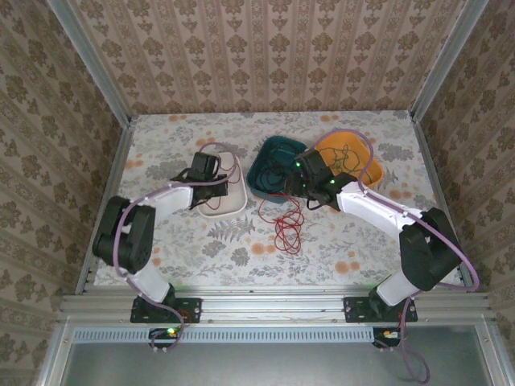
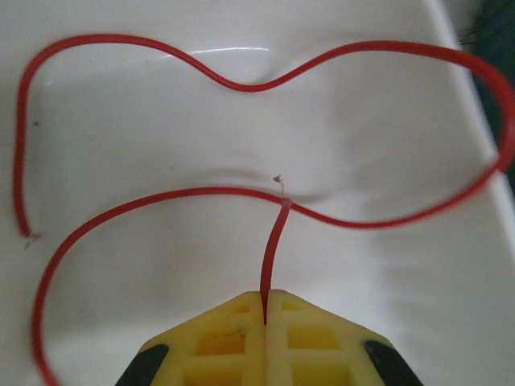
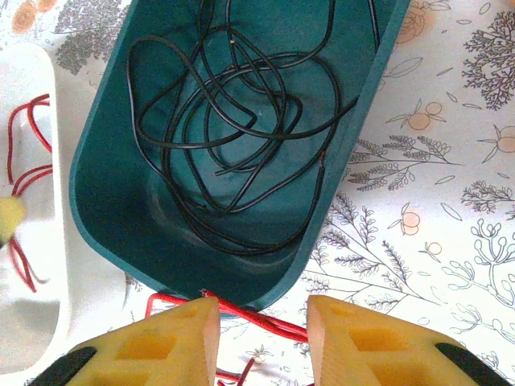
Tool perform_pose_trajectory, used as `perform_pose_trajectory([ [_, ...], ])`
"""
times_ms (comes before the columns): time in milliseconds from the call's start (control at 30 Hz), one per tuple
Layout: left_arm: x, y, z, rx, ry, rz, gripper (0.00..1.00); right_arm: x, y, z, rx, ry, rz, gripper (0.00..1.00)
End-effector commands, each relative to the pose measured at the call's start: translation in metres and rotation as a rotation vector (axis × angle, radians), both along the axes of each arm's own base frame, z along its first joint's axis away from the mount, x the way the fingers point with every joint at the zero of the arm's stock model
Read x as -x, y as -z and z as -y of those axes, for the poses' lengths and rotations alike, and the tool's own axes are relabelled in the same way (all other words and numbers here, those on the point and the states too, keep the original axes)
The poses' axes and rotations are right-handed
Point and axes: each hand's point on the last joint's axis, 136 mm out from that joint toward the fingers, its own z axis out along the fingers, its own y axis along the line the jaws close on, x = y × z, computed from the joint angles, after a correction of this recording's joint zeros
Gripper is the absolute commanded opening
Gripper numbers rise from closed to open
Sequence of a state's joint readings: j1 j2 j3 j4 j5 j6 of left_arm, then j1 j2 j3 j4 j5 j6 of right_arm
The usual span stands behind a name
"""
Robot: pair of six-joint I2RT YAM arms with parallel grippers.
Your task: Untangle the cables
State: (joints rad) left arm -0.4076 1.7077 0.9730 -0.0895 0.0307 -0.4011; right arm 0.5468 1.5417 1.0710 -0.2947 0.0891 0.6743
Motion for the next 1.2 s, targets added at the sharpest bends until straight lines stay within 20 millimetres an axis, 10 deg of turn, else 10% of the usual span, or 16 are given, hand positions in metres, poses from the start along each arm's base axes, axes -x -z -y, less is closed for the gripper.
perform_pose_trajectory([
  [0, -0.009, 0.006, -0.002, -0.015, -0.032, -0.043, 0.00, 0.006, -0.009, 0.005, 0.011, -0.014, 0.012, 0.35],
  [67, -0.011, 0.003, 0.001, -0.032, -0.025, -0.027, 0.03, 0.007, -0.011, 0.006, 0.016, -0.022, 0.017, 0.35],
  [233, -0.010, -0.046, 0.014, -0.023, 0.022, 0.096, 0.61, 0.011, -0.013, 0.009, 0.014, -0.021, 0.027, 0.37],
  [400, 0.010, -0.100, 0.035, -0.046, 0.133, 0.226, 0.79, 0.017, -0.009, 0.016, 0.029, -0.009, 0.023, 0.38],
  [733, 0.102, -0.077, 0.123, 0.012, 0.632, 0.129, 0.78, 0.027, -0.001, 0.053, -0.002, 0.097, 0.009, 0.39],
  [1167, 0.096, -0.018, 0.142, -0.234, 0.665, 0.056, 0.72, 0.031, 0.000, 0.066, -0.005, 0.121, 0.009, 0.39],
])
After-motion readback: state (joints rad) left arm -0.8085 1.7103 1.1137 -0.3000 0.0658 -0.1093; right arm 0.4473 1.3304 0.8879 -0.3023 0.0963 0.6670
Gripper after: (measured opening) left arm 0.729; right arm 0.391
